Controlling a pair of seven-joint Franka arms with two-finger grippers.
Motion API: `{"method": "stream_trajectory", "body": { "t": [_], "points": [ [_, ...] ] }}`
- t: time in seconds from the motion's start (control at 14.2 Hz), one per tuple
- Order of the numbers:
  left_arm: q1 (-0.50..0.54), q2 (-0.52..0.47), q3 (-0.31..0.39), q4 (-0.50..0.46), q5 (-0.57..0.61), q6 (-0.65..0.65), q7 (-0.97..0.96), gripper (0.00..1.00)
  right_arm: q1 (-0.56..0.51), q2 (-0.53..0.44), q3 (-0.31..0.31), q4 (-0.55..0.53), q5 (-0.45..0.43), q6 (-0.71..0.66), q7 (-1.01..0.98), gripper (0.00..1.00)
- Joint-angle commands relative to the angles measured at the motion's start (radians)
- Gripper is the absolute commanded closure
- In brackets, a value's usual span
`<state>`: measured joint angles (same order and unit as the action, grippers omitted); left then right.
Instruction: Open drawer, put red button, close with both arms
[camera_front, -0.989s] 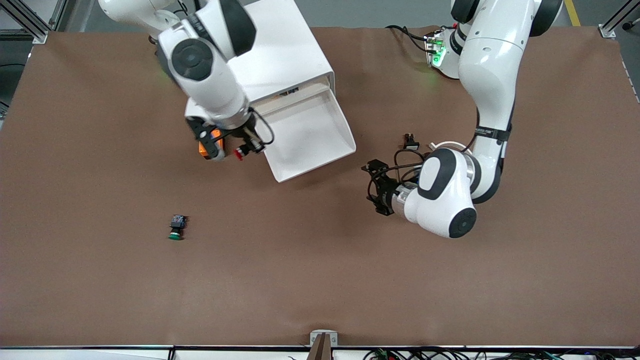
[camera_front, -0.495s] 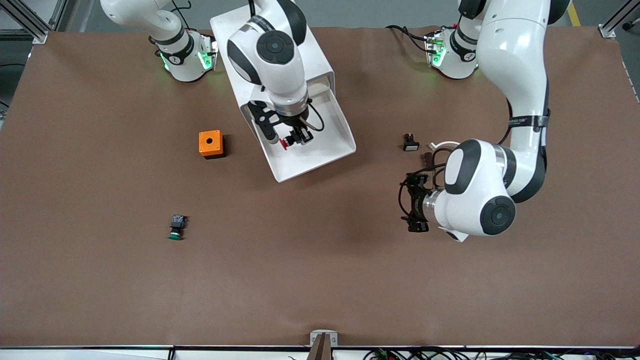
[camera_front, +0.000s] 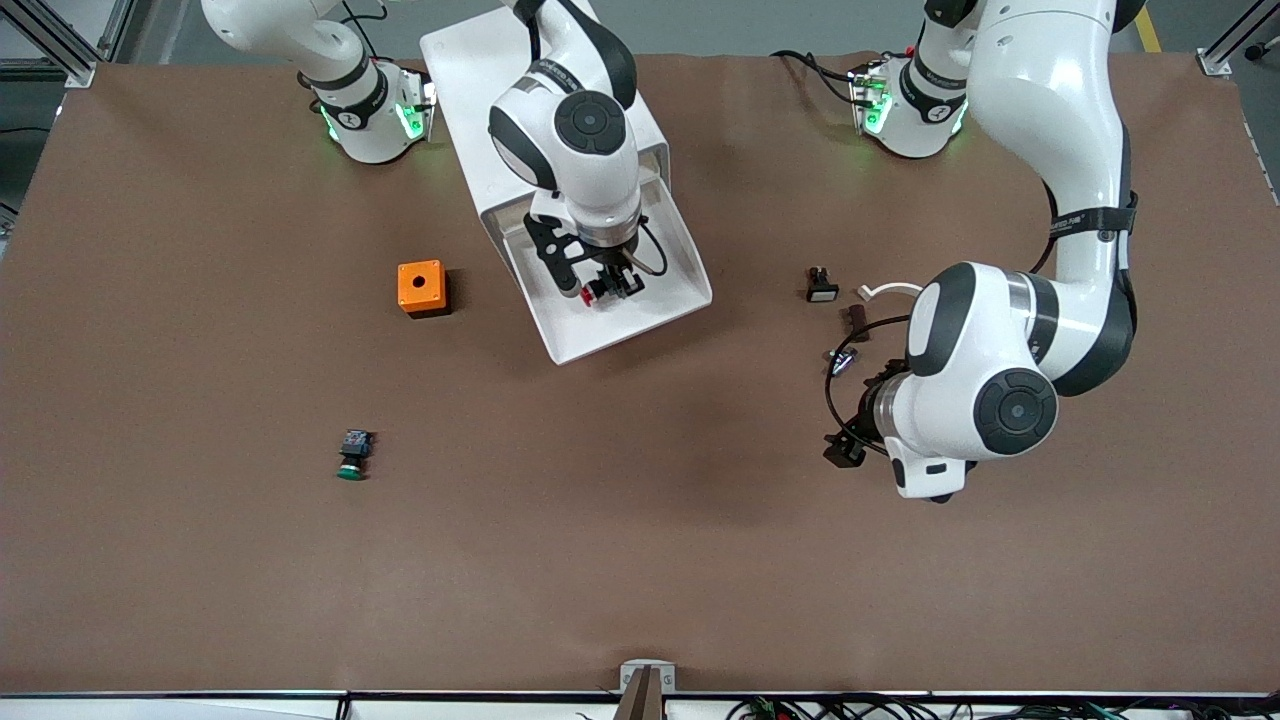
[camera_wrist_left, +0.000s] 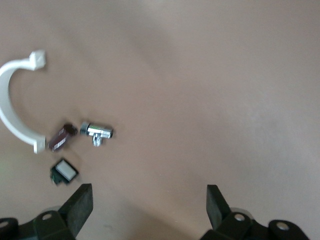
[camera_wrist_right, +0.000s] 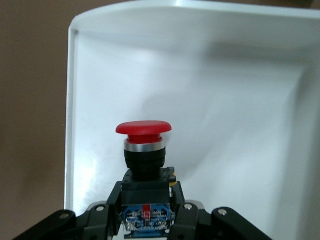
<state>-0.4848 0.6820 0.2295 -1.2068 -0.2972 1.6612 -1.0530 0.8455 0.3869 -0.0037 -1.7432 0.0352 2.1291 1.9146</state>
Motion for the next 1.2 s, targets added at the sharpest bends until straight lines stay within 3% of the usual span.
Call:
{"method": "stream_trajectory", "body": {
  "t": [0.0, 0.35, 0.57, 0.85, 1.13],
  "points": [
    [-0.026, -0.012, -0.002, -0.025, 0.026, 0.049, 0.119, 0.00, 0.026, 0.052, -0.013, 0.070, -0.012, -0.011, 0.034, 0.00],
    [-0.144, -0.013, -0.021, -0.127, 0.055, 0.253, 0.181, 0.00, -0.014, 0.058, -0.015, 0.148, -0.006, -0.032, -0.012, 0.00],
    [-0.237, -0.012, -0.028, -0.213, 0.044, 0.379, 0.179, 0.00, -0.071, 0.050, -0.018, 0.215, -0.001, -0.176, -0.263, 0.00],
    [-0.302, -0.007, -0.093, -0.234, 0.020, 0.371, 0.086, 0.00, -0.208, -0.018, -0.019, 0.251, 0.000, -0.398, -0.622, 0.00],
    [-0.417, -0.012, -0.096, -0.237, 0.020, 0.274, -0.054, 0.00, -0.392, -0.115, -0.022, 0.245, -0.012, -0.555, -1.024, 0.00]
  ]
}}
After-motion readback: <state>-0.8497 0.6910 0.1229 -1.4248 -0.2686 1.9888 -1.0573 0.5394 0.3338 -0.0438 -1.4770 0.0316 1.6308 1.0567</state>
